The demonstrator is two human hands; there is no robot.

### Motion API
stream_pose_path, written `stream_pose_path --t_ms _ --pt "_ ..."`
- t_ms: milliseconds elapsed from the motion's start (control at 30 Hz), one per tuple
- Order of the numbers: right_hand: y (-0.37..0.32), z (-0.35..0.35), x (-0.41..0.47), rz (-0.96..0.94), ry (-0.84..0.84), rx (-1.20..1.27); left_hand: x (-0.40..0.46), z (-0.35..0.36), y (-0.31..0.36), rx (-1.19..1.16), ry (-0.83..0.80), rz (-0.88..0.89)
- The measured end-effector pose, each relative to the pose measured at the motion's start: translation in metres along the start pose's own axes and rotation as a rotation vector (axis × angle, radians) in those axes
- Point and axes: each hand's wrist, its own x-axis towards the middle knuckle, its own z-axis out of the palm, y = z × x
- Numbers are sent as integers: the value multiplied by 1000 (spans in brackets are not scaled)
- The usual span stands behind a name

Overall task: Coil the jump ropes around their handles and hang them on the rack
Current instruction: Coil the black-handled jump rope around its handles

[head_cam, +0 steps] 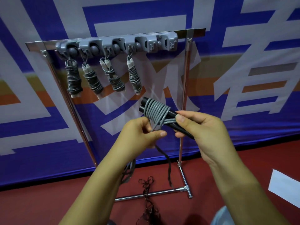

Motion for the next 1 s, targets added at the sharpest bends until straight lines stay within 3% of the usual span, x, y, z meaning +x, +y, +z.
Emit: stream_pose_path --t_ms 167,233,333,533,600,733,1000 --pt "-5 1 -2 30 -26 37 -1 11 -7 25 -171 -45" --pt "-9 -1 -2 60 -55 68 -5 13 -16 -135 -290 33" --pt "-14 -4 -1 127 -76 143 -4 12 -29 -377 -328 142" --pt "-17 -9 6 218 -17 276 -8 23 -38 -825 -482 132" --pt "-16 -9 5 247 -20 297 -11 22 -40 -877 -511 133" --pt "-17 -6 2 317 -87 336 -13 17 -46 -816 -492 165" --pt "-27 -18 3 309 -433 176 -1 -4 -28 -267 -267 98"
